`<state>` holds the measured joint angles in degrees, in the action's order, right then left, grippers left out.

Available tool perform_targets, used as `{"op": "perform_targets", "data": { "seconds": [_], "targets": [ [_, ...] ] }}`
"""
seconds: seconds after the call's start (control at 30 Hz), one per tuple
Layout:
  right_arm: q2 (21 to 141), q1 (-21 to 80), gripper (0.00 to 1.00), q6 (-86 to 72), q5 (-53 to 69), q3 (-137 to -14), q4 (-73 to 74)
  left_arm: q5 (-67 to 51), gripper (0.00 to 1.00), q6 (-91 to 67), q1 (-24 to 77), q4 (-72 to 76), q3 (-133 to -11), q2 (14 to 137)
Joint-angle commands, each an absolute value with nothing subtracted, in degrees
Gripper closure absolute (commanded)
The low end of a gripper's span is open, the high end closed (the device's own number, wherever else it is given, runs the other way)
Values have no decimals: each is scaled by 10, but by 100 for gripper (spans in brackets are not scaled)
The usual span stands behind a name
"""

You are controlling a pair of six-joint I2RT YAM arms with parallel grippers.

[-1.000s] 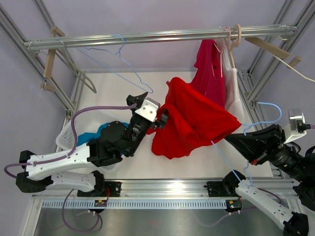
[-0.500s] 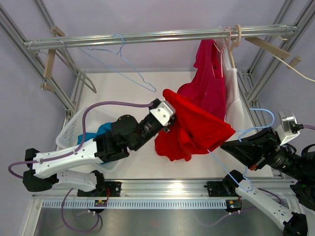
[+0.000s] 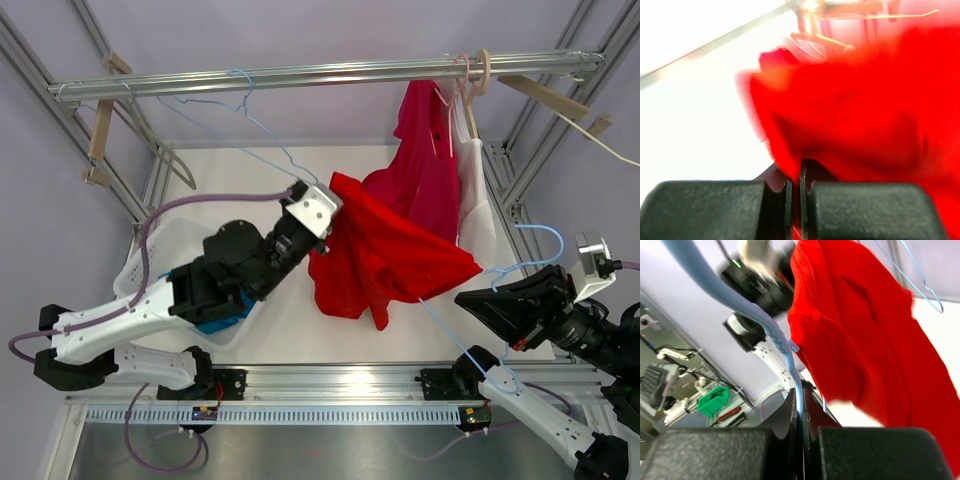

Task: Remove the t-shirt from the hanger

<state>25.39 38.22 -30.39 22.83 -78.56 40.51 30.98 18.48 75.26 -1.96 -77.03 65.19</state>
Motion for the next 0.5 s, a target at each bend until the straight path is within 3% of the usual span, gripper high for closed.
{"op": "perform_targets", "data": {
  "seconds": [0.0, 0.2, 0.33, 0.47],
  "targets": [
    [247, 381, 100, -276, 202, -796, 489, 366, 100, 228, 738, -46, -912, 659],
    [211, 382, 100, -256, 115, -775, 573, 318, 100, 179, 738, -166, -1090, 676],
    [200, 381, 100, -245, 48, -782, 601, 287, 100, 143, 741, -211, -1147, 661],
    [207, 382, 100, -235, -22, -790, 621, 328, 100, 153, 742, -232, -1179, 629]
  ]
}}
